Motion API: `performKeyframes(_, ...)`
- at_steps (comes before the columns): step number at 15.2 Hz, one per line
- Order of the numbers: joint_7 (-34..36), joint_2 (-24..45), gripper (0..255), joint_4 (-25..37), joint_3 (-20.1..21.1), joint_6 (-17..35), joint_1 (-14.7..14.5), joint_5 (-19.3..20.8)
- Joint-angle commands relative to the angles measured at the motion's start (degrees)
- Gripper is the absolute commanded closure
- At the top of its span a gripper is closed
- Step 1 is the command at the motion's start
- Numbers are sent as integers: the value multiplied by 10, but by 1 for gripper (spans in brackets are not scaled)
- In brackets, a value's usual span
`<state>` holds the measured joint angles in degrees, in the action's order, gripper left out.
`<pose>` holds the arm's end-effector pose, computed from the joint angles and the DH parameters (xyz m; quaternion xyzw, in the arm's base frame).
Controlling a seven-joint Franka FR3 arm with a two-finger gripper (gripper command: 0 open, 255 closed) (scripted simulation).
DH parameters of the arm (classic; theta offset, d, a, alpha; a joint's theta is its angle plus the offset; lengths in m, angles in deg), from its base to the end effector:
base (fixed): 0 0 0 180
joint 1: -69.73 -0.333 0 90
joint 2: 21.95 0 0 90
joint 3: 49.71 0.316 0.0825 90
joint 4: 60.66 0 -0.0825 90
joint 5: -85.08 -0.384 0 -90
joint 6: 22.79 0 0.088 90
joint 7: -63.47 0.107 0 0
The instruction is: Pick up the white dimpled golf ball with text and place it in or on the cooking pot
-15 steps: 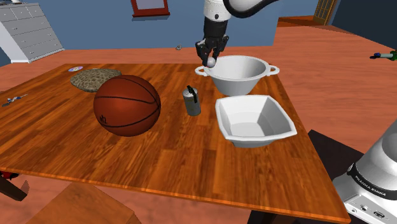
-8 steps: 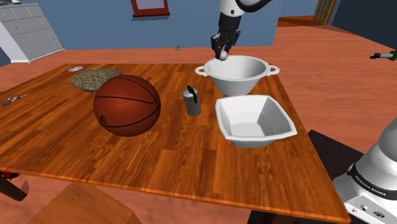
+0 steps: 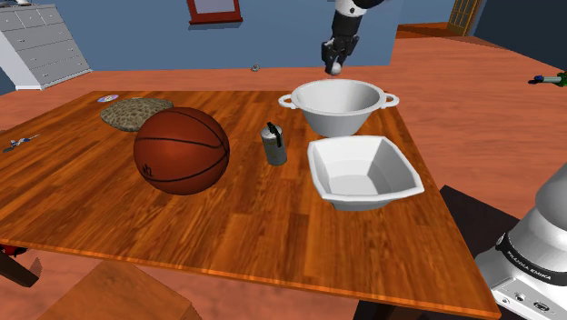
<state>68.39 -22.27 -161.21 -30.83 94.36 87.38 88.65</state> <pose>0.5886 0.0097 0.5856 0.9884 -0.0217 0.1483 0.0225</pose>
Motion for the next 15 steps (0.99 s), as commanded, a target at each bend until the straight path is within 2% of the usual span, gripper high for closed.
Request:
performKeyframes(1,-34,8,255,7,-15,2,15,-8)
performKeyframes(15,-27,16,255,-91,-15,108,15,-1)
